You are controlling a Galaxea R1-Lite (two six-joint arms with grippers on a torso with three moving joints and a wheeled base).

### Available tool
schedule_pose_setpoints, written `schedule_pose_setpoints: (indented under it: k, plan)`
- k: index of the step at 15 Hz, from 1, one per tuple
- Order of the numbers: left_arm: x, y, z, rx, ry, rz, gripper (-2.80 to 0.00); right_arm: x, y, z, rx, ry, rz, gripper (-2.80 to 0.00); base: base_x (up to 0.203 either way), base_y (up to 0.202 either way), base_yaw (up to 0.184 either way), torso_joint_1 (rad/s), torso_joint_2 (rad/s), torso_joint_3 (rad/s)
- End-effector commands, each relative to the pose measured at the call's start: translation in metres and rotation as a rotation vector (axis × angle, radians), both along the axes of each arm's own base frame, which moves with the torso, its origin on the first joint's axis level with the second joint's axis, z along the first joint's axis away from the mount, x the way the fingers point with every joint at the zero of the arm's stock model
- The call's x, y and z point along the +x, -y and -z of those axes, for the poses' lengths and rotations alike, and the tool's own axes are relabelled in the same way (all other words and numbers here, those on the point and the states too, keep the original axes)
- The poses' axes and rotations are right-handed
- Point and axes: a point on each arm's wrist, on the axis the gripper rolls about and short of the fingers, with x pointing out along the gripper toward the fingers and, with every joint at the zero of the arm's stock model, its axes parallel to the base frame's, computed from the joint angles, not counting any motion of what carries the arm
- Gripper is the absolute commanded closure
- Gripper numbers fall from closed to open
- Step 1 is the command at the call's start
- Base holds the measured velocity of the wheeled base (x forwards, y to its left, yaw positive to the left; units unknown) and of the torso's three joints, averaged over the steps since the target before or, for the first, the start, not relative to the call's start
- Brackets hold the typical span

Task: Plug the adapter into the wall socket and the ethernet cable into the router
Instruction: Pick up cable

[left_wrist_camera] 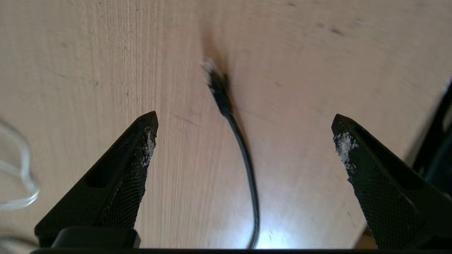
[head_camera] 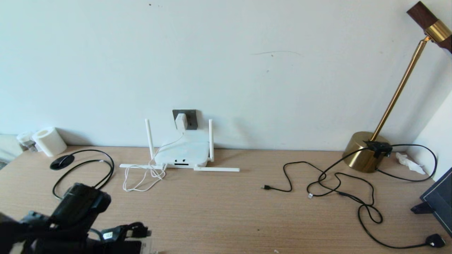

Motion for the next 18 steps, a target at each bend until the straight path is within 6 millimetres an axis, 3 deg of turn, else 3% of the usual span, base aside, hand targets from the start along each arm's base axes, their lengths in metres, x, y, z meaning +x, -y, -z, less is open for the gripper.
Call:
schedule_pose_setpoints:
  k: [1, 6, 13, 14, 18]
  plan:
    - [0.025, 0.002, 0.022, -0.002, -0.109, -0.007, -2.80, 0.000, 0.000, 0.000, 0.000, 0.001, 0.000, 0.00, 0.000, 0.000, 0.000, 0.000, 0.00, 0.000]
    - [0.043, -0.003, 0.036, -0.001, -0.149, -0.038, -2.80, 0.000, 0.000, 0.000, 0.000, 0.000, 0.000, 0.00, 0.000, 0.000, 0.000, 0.000, 0.00, 0.000]
    - [0.045, -0.002, 0.043, -0.016, -0.153, -0.032, -2.80, 0.000, 0.000, 0.000, 0.000, 0.000, 0.000, 0.00, 0.000, 0.000, 0.000, 0.000, 0.00, 0.000]
    - [0.044, -0.003, 0.043, -0.017, -0.156, -0.032, 0.00, 0.000, 0.000, 0.000, 0.000, 0.000, 0.000, 0.00, 0.000, 0.000, 0.000, 0.000, 0.00, 0.000]
    - [0.036, -0.005, 0.047, -0.014, -0.181, -0.035, 0.00, 0.000, 0.000, 0.000, 0.000, 0.000, 0.000, 0.00, 0.000, 0.000, 0.000, 0.000, 0.00, 0.000]
